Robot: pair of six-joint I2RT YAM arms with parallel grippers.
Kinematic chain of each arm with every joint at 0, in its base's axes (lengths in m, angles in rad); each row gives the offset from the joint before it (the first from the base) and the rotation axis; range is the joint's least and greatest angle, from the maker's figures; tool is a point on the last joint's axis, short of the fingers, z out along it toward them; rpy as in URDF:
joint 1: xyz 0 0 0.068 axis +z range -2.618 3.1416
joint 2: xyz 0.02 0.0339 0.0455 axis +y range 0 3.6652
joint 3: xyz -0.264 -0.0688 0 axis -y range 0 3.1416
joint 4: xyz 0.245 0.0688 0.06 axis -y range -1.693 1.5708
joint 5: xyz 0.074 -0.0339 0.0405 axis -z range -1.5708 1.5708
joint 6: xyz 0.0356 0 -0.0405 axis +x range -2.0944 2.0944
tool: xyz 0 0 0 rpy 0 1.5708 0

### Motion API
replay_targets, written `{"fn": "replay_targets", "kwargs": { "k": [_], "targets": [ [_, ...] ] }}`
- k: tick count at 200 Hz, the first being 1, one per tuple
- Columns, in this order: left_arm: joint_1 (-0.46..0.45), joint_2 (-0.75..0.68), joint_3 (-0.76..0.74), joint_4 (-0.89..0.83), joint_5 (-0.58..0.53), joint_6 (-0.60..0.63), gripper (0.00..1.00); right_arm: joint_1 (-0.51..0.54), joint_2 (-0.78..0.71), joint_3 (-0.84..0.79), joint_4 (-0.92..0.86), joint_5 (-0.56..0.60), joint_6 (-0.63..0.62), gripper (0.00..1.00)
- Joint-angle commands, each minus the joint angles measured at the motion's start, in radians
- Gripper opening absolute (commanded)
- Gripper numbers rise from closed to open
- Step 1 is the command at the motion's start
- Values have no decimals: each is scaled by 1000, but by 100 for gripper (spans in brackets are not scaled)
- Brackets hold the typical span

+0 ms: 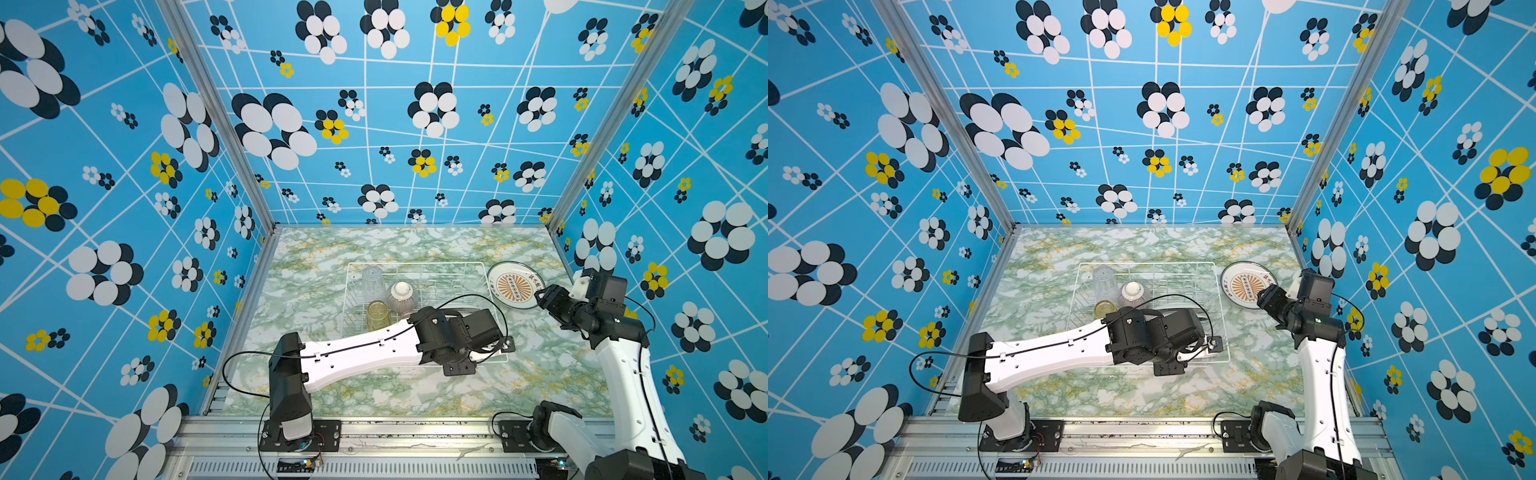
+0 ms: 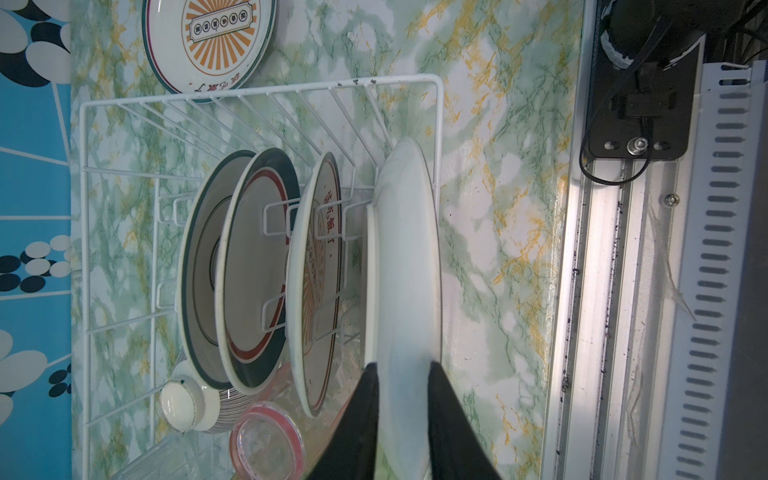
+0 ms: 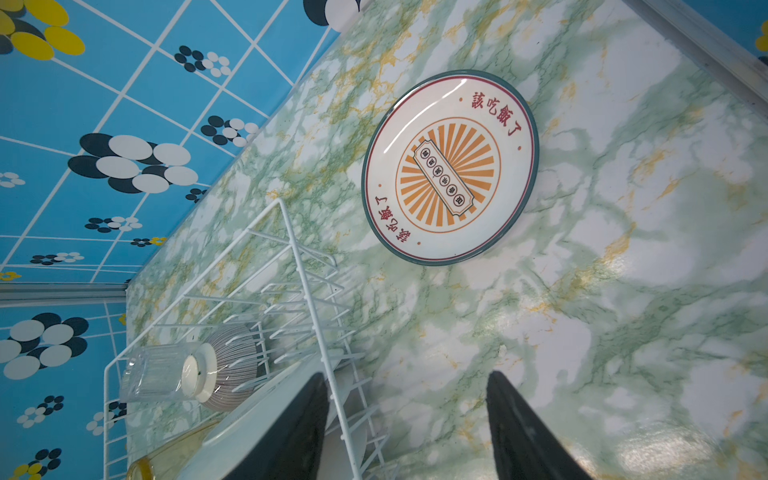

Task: Unload the mixed dishes from the dish rack
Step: 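Grip the nearest white plate in the rack with the left gripper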

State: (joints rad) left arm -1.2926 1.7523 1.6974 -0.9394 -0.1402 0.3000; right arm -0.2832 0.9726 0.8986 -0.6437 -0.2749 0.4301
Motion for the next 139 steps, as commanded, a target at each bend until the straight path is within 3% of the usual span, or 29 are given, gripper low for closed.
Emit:
{"fn": "replay_targets", "kwargs": {
  "k": [1, 71, 139],
  "targets": [
    [-2, 3, -1, -33, -24, -2, 25, 7, -17, 2, 9, -18, 2, 63],
    [0, -95, -47, 27, -4, -7, 26, 7, -22, -3, 15, -32, 13, 63],
    [-2, -73, -44, -25, 54, -14, 26, 7, -28, -13, 24, -37, 21, 63]
  ]
}}
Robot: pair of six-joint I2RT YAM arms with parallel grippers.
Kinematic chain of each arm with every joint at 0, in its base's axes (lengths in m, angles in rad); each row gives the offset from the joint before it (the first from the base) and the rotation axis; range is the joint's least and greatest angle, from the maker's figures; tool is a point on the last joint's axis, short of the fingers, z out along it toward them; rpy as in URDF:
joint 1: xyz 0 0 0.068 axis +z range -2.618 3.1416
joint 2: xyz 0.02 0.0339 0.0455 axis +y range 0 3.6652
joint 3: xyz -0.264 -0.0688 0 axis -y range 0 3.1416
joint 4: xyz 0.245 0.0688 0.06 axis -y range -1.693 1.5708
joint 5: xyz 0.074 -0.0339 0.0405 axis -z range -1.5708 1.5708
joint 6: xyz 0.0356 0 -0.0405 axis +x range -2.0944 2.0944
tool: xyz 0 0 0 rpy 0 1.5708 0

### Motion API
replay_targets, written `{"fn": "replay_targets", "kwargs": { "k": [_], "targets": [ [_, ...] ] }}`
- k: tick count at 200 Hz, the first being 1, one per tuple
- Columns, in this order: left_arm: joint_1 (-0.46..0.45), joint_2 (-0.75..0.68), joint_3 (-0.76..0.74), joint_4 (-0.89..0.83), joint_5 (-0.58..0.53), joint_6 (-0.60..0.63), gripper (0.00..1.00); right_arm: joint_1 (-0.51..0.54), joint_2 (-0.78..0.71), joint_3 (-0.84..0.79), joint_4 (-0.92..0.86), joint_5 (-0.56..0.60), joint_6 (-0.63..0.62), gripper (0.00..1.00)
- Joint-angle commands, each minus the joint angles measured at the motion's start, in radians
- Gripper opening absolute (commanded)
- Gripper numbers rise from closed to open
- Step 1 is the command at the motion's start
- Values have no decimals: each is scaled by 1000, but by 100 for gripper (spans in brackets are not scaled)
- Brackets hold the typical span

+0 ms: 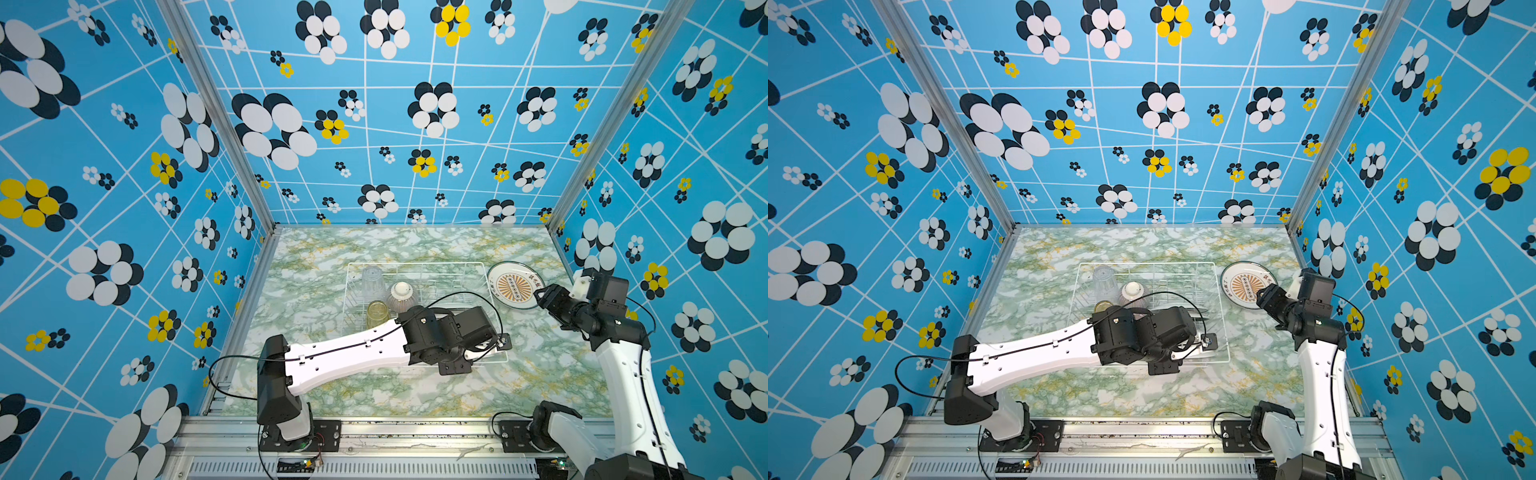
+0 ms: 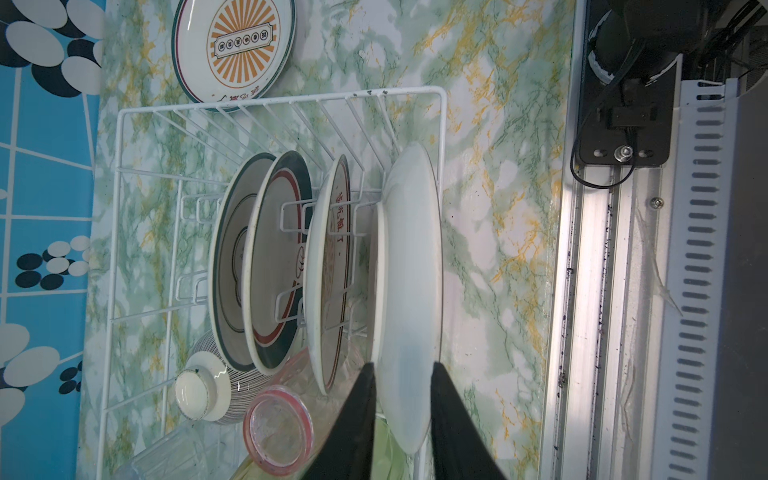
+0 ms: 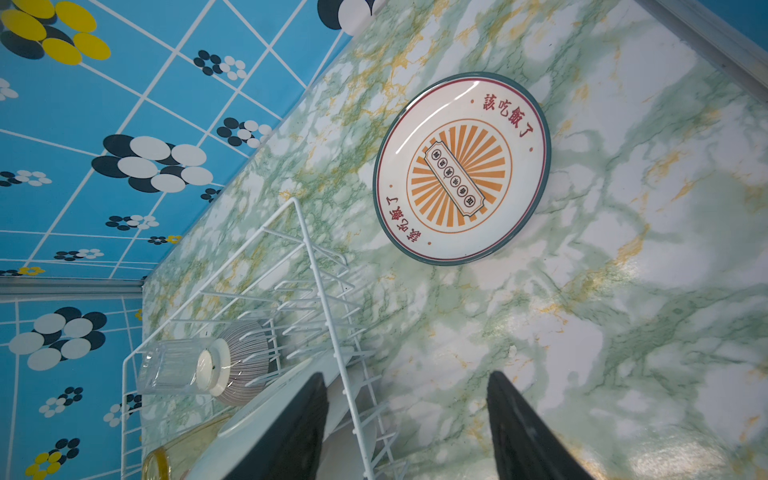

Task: Unload the mixed dishes from the dish rack
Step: 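Grip the nearest white plate in the rack with the left gripper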

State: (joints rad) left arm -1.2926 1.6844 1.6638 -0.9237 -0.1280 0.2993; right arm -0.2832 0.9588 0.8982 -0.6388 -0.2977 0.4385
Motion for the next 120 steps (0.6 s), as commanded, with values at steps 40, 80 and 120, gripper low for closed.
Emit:
{"fn": "replay_targets", "kwargs": {
  "k": [40, 80, 120],
  "targets": [
    [-2, 0, 2, -73, 81, -13, 26, 7, -7, -8, 21, -12, 12, 63],
    [-2, 25, -3, -74, 70, -7, 25, 7, -1, -10, 30, -17, 16, 63],
    [-2, 38, -1, -36, 26, 4, 26, 7, -1, -13, 32, -17, 13, 63]
  ]
}}
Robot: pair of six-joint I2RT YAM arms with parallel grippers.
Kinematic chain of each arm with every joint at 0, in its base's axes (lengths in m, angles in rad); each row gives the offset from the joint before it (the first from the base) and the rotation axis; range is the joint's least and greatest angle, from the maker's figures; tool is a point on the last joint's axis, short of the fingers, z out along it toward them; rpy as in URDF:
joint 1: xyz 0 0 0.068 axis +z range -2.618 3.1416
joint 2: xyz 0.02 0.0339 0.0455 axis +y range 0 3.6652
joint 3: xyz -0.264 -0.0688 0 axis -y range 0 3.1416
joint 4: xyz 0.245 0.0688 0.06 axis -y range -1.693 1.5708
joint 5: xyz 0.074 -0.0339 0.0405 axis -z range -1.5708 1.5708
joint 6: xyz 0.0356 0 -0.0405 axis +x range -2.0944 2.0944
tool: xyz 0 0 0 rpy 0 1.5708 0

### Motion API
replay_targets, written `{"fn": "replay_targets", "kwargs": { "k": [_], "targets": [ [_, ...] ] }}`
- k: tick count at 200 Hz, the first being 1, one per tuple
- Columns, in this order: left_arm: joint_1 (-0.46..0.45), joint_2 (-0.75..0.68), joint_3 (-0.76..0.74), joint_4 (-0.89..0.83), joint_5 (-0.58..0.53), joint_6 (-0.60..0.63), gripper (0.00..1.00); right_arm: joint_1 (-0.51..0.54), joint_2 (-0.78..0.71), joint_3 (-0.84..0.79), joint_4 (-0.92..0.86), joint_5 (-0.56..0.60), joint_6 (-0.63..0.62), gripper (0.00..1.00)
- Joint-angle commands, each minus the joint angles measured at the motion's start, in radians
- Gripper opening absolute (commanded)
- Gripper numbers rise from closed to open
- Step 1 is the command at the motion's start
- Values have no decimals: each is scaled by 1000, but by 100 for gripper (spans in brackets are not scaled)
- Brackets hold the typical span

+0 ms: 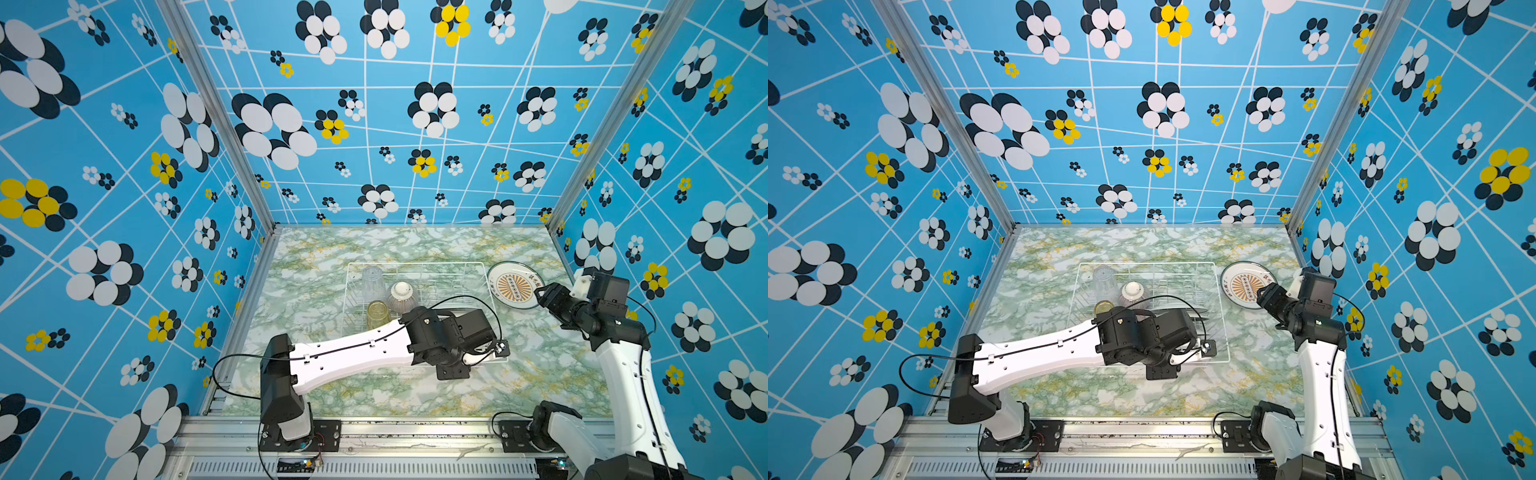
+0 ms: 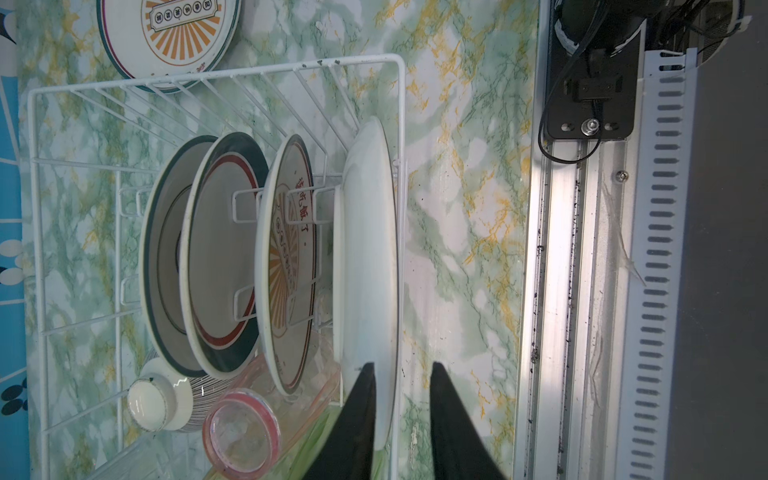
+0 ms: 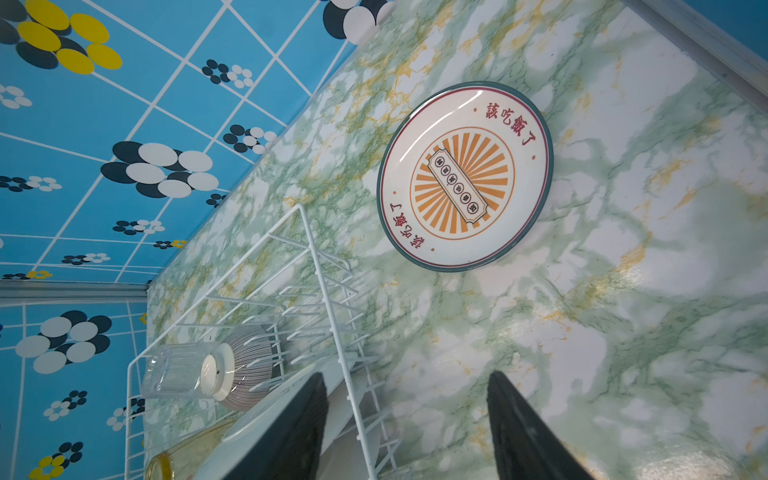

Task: Unload the mixed dishes from the dish rack
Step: 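Grip the nearest white plate in the rack with the left gripper, then lift the red-lettered plate up out of the rack with the left gripper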

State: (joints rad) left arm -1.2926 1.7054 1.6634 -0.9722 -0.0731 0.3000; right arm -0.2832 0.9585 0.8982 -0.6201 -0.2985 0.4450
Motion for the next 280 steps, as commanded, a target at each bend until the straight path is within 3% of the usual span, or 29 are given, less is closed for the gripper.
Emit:
{"fn": "replay_targets", "kwargs": {
  "k": [1, 115, 184, 233, 252, 280],
  "targets": [
    [-2, 18, -2, 13, -29, 3, 26, 8, 0, -12, 14, -16, 7, 63],
    [-2, 72, -5, 25, -123, 28, 24, 7, 5, -33, 37, -22, 8, 64],
    [-2, 105, -17, 103, -231, 69, 13, 7, -1, -36, 37, -27, 7, 64],
    [-2, 123, -21, 93, -192, 99, 10, 7, -3, -42, 37, -27, 6, 64],
    [-2, 131, -20, 80, -184, 103, 0, 7, -4, -43, 38, -28, 6, 64],
    [-3, 141, -21, 79, -214, 103, 0, 7, -3, -46, 40, -29, 8, 64]
  ]
}}
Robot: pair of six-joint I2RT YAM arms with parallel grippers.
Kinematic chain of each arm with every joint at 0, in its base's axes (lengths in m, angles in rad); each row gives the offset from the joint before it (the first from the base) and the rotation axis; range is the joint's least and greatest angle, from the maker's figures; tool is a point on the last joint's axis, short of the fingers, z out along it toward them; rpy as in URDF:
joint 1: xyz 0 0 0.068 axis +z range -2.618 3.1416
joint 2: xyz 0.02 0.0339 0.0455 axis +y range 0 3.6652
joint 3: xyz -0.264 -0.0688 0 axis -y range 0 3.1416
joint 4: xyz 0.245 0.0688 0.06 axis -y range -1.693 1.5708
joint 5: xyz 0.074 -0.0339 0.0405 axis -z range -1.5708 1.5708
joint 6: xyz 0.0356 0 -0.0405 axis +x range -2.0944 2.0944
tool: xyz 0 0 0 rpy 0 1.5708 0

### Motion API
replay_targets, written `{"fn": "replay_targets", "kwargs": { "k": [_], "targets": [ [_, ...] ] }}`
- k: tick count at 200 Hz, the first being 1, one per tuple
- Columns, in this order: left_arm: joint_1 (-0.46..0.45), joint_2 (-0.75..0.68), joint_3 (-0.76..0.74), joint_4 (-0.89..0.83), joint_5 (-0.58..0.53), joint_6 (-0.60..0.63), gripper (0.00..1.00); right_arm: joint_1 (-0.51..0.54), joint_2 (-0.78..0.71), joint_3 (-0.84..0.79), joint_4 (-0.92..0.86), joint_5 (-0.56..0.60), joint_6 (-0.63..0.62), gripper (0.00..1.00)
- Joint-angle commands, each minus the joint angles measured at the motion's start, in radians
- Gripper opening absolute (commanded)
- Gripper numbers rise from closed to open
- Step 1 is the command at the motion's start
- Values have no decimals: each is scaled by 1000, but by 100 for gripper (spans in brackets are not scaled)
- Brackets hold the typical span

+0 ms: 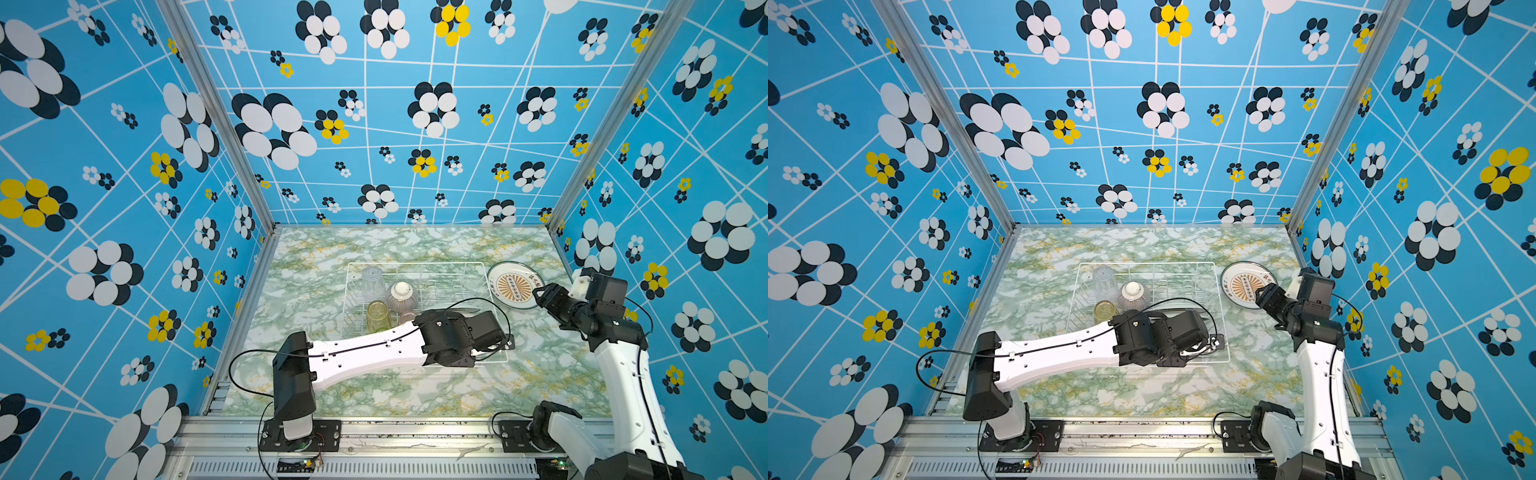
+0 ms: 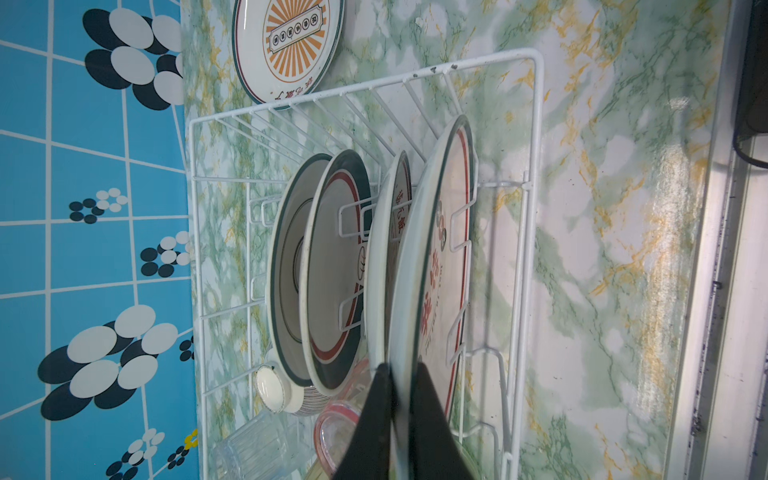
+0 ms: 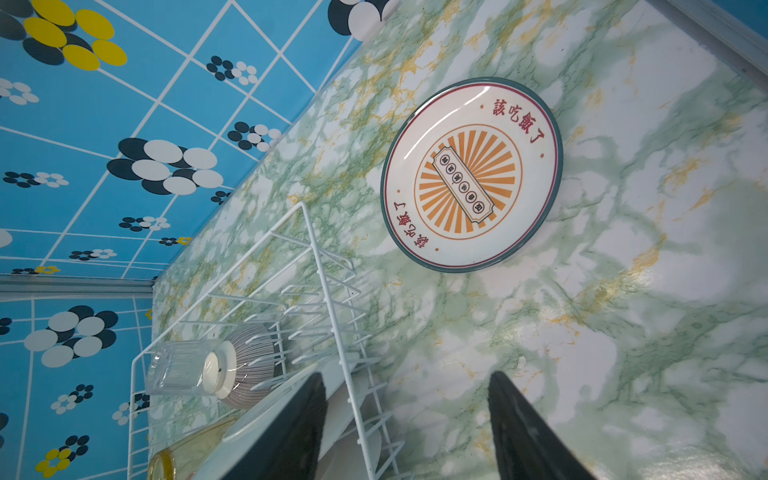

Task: Unload the mixed dishes from the dish rack
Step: 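Lift the red-lettered plate up out of the rack with the left gripper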

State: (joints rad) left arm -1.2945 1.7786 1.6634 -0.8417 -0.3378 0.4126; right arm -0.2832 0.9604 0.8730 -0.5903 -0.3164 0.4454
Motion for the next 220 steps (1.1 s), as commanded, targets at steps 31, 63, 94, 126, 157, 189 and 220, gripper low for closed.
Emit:
{"fn": "replay_targets", "kwargs": {
  "k": [31, 63, 94, 126, 157, 189, 220],
  "targets": [
    [0, 44, -45, -7, -22, -10, 0, 7, -2, -24, 15, -10, 7, 64],
    [0, -52, -98, 94, -134, 27, 0, 7, -7, -20, 16, -11, 7, 64],
    [1, -108, -30, 58, -156, 33, 0, 7, -11, -19, 19, -13, 7, 64],
    [-2, -159, 7, 53, -155, 16, 0, 7, -16, -17, 23, -25, 7, 63],
    [-2, -195, 34, 62, -150, 2, 0, 7, -30, -12, 17, -33, -3, 63],
    [0, -207, 63, 69, -150, -12, 0, 8, -47, -8, 13, -52, -13, 63],
    [0, -211, 38, 93, -157, -17, 0, 9, -54, -14, 11, -53, -15, 63]
  ]
}}
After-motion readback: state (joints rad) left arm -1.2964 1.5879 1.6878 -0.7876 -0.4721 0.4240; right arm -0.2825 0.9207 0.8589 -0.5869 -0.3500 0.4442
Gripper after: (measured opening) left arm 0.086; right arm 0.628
